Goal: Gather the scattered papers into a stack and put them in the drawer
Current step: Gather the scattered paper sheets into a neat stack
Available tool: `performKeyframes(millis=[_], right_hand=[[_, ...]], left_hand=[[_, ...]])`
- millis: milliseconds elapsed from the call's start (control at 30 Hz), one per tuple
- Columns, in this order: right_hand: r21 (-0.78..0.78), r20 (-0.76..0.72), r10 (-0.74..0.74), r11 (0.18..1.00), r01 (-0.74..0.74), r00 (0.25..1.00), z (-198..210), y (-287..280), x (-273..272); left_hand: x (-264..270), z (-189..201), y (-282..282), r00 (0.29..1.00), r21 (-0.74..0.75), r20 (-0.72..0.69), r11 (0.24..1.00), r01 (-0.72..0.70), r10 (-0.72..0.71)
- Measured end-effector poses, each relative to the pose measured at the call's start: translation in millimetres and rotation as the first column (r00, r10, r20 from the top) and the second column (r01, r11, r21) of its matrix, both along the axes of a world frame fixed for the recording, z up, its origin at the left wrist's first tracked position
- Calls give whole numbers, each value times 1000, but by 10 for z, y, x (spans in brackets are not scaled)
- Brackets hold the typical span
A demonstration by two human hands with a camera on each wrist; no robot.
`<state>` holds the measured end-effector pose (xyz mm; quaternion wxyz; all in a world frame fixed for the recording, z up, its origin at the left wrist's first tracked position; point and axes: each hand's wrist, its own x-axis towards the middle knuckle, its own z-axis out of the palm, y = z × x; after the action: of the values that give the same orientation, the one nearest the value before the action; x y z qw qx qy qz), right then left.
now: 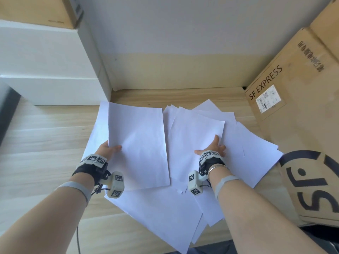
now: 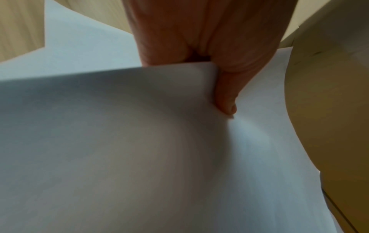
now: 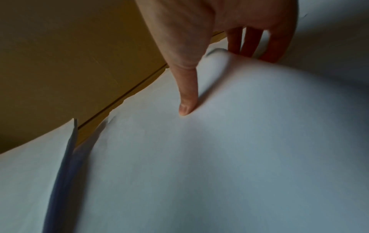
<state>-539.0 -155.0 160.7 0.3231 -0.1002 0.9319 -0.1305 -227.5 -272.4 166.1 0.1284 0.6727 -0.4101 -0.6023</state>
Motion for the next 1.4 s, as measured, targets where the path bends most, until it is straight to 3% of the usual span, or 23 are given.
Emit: performKeyframes(millis=[200, 300, 467, 800, 1133, 1300, 1400], right_hand=[[-190, 46, 38, 981, -28, 998, 34, 66, -85], [-200, 28, -4, 980, 9, 1000, 97, 86, -156], [-121, -24, 132, 984, -134, 991, 233, 71, -312], [-255, -26, 89, 962, -93, 996, 378, 142, -589], [-182, 99, 403, 906, -381, 910, 168, -297, 225], [-163, 130, 529, 846, -508, 839, 30, -531, 619], [-164, 154, 578, 815, -556, 801, -10, -655, 647]], left_hand=[[-44, 10, 3, 1000, 2, -23, 1000, -2, 2], [-29, 17, -19, 1000, -6, -14, 1000, -3, 3], [-67, 35, -7, 999, -17, 45, 1000, 24, -24], [-124, 30, 73, 990, 13, 135, 999, 50, -51], [-161, -53, 60, 995, 65, 66, 995, 71, -75], [23, -569, -70, 998, 89, 18, 994, 64, -66], [-89, -168, 38, 998, 91, -22, 994, 58, -57]])
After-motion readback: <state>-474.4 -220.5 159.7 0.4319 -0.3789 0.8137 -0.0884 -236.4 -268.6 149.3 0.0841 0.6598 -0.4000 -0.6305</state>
